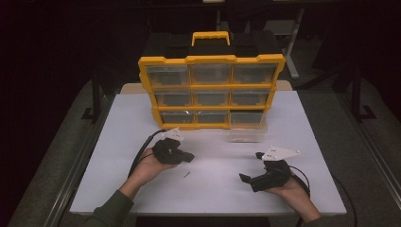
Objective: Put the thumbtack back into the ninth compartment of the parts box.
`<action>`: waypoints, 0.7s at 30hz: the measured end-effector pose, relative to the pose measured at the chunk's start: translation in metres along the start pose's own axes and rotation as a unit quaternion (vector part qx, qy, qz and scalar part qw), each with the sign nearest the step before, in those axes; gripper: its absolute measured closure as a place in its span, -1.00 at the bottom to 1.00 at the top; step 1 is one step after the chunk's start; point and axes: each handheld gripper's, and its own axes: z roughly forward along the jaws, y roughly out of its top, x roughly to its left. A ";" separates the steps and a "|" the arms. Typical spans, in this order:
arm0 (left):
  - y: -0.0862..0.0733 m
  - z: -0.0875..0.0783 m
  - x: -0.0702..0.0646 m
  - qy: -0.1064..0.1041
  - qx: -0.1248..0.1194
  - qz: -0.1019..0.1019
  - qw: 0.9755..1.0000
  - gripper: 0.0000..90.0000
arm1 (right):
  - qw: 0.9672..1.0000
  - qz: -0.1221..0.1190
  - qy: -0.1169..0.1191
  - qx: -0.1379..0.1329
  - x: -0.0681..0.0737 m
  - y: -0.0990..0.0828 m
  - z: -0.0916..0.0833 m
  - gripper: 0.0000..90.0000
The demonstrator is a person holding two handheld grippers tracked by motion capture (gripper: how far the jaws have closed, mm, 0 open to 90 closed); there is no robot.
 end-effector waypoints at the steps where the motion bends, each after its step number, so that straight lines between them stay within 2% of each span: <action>1: 0.002 0.000 0.000 -0.001 0.000 0.002 1.000 0.95 | 1.000 0.000 -0.001 0.000 0.000 0.000 0.000 -1.00; 21: 0.049 -0.002 0.002 -0.022 -0.010 0.035 0.999 0.95 | 1.000 -0.004 -0.004 -0.009 -0.004 -0.003 -0.002 -1.00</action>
